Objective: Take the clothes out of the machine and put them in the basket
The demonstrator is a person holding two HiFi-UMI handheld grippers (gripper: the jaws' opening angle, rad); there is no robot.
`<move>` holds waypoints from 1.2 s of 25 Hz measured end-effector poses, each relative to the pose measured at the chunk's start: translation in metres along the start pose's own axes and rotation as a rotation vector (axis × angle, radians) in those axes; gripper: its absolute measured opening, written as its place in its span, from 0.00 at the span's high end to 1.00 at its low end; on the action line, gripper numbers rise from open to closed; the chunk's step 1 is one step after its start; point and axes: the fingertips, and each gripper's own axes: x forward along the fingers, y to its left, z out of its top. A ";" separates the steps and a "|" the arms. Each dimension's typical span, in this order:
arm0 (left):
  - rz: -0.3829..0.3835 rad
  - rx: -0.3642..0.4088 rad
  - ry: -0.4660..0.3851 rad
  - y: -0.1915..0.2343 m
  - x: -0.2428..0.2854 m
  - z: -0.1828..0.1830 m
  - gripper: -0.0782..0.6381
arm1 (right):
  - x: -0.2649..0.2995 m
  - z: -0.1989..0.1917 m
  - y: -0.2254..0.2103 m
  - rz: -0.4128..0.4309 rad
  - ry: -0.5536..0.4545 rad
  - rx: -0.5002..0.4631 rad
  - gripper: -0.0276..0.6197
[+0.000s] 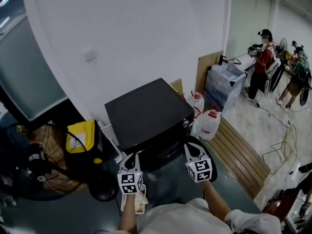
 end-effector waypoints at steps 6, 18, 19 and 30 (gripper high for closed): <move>0.017 -0.001 -0.025 0.006 -0.003 0.019 0.87 | 0.002 0.017 0.001 -0.002 -0.024 0.001 0.92; 0.033 0.002 -0.034 0.007 -0.013 0.024 0.87 | -0.001 0.019 0.011 0.023 -0.022 0.009 0.92; 0.032 0.004 -0.035 0.006 -0.013 0.024 0.87 | -0.001 0.019 0.012 0.023 -0.022 0.010 0.92; 0.031 0.011 -0.043 0.011 -0.014 0.026 0.87 | 0.005 0.020 0.024 0.044 -0.020 -0.008 0.92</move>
